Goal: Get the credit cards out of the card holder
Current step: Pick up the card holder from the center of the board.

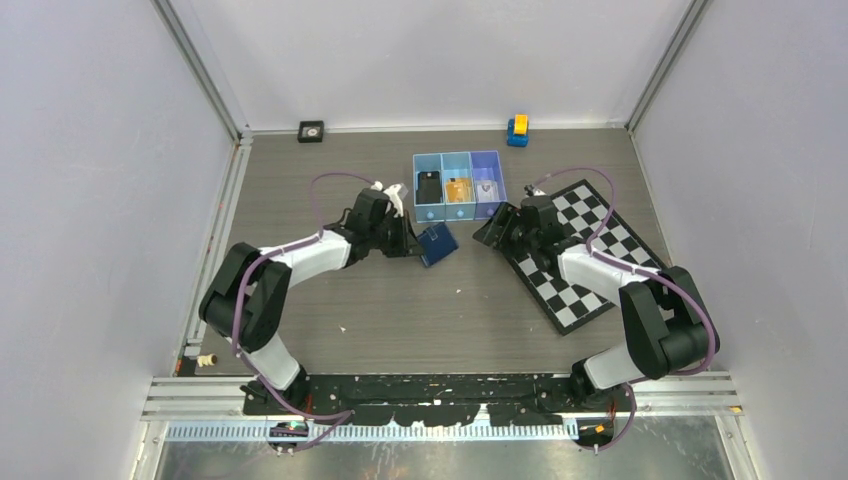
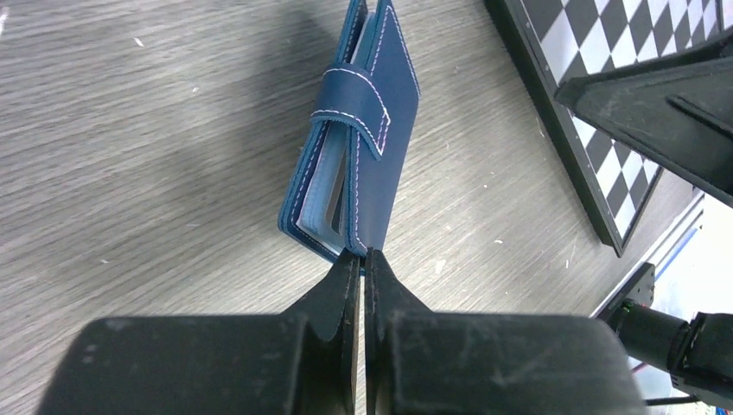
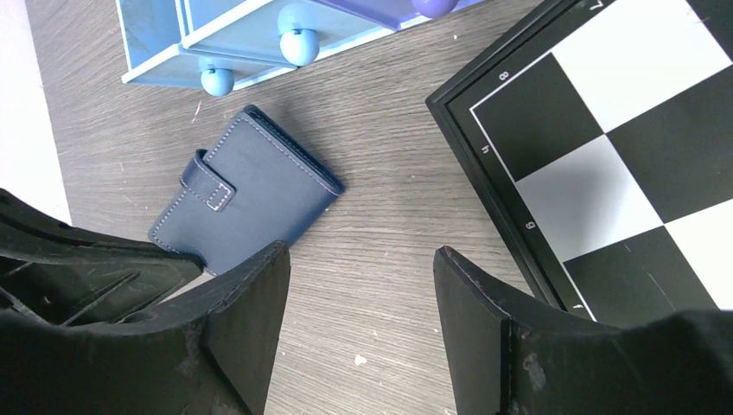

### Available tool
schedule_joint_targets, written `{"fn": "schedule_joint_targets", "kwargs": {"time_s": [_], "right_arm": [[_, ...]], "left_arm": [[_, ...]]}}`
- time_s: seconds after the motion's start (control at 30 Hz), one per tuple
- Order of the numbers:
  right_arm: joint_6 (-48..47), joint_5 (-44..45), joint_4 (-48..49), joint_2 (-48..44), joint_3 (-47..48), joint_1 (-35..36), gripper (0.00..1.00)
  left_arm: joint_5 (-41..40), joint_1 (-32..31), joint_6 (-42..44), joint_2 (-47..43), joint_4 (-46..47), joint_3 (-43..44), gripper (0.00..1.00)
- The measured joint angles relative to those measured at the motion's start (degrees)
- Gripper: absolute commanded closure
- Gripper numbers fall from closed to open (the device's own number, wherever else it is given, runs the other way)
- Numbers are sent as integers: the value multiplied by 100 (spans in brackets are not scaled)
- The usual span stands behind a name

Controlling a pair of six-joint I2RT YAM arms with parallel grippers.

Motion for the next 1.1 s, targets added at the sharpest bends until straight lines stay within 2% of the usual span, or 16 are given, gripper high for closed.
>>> {"fn": "schedule_joint_targets", "kwargs": {"time_s": [0.07,0.13,0.2,0.33,0.47,0.7,0.9,1.1], "right_arm": [[-4,-63,52,0,-2,0,25],[-20,-168,155,0,-11,0,12],[-20,-282,308,0,-48,0,9],[9,-439,557,-94,-212,0,8],[271,-452,664,-269,-251,0,7],[1836,-612,1554,-85,-330,0,7],[2828,-935,2371,686,-474,107,7],[2966,-1064,2227,1097,-282,378,6]], "left_arm": [[59,-39,7,-24,26,-4,100],[144,-59,9,-24,70,-46,100],[188,-85,31,-26,92,-96,100],[116,-208,205,-107,79,-131,100],[-538,-699,579,-520,44,-203,100],[-1528,-1392,1093,-1427,109,-588,100],[-2350,-1816,1541,-1272,251,-557,100],[-3217,-2559,2092,-627,72,-188,100]]}}
